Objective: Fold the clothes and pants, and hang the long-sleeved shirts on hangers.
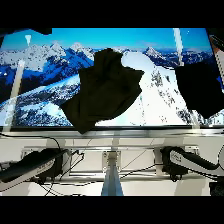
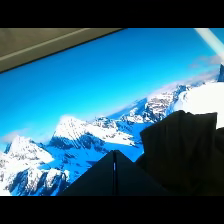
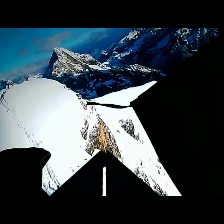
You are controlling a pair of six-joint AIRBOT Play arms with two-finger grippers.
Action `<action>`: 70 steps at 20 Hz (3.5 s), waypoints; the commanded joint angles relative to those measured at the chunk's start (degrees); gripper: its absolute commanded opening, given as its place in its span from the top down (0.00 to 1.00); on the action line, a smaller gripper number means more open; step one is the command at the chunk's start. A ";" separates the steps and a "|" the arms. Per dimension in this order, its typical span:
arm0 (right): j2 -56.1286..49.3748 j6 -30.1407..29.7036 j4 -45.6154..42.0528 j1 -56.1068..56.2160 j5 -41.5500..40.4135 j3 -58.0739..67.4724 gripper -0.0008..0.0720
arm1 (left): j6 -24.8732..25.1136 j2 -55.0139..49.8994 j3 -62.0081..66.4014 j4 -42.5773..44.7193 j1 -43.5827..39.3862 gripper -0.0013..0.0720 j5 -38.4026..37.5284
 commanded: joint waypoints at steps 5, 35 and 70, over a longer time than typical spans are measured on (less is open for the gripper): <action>-0.31 -1.73 3.39 0.46 -3.87 0.00 0.95 | -0.22 -0.09 -0.02 -1.66 0.00 0.96 -0.39; -28.04 -46.60 0.66 74.58 -33.33 -19.69 0.22 | -10.69 10.49 -0.02 5.99 14.97 0.96 -8.59; -14.29 -16.85 5.79 -0.70 -1.38 4.83 0.94 | -11.63 17.53 -76.78 -19.43 16.26 0.15 -6.97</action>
